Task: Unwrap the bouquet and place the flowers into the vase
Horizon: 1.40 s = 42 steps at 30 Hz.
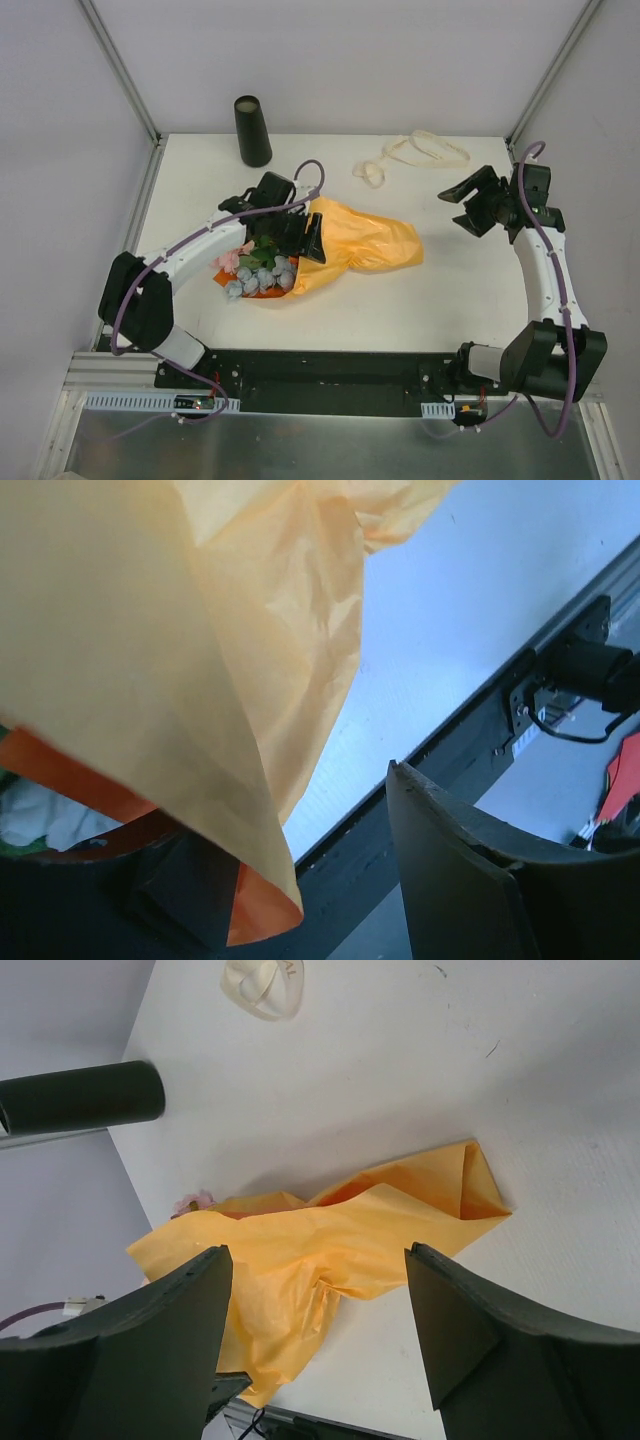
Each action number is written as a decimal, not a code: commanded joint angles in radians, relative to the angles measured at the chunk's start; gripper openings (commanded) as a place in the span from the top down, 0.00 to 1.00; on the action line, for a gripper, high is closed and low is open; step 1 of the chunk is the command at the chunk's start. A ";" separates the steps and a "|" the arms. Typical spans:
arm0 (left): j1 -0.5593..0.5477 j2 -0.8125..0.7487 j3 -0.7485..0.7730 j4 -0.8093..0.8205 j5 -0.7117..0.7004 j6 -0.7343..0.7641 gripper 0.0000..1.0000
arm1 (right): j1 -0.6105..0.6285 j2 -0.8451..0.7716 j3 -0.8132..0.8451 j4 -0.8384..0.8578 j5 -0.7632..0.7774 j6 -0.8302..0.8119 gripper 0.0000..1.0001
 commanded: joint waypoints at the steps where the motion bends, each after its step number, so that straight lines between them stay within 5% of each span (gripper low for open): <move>1: -0.053 -0.110 -0.050 0.094 0.095 -0.013 0.40 | 0.011 -0.056 0.073 -0.043 -0.002 -0.013 0.23; 22: -0.176 -0.293 -0.351 0.237 0.161 -0.080 0.30 | 0.081 0.102 0.229 -0.127 -0.002 -0.054 0.24; 31: -0.181 -0.337 -0.378 0.259 0.184 -0.074 0.29 | 0.136 0.234 0.253 0.053 -0.113 -0.096 0.24; 42: -0.182 -0.362 -0.392 0.259 0.171 -0.085 0.29 | 0.178 0.547 0.400 0.104 -0.157 -0.111 0.44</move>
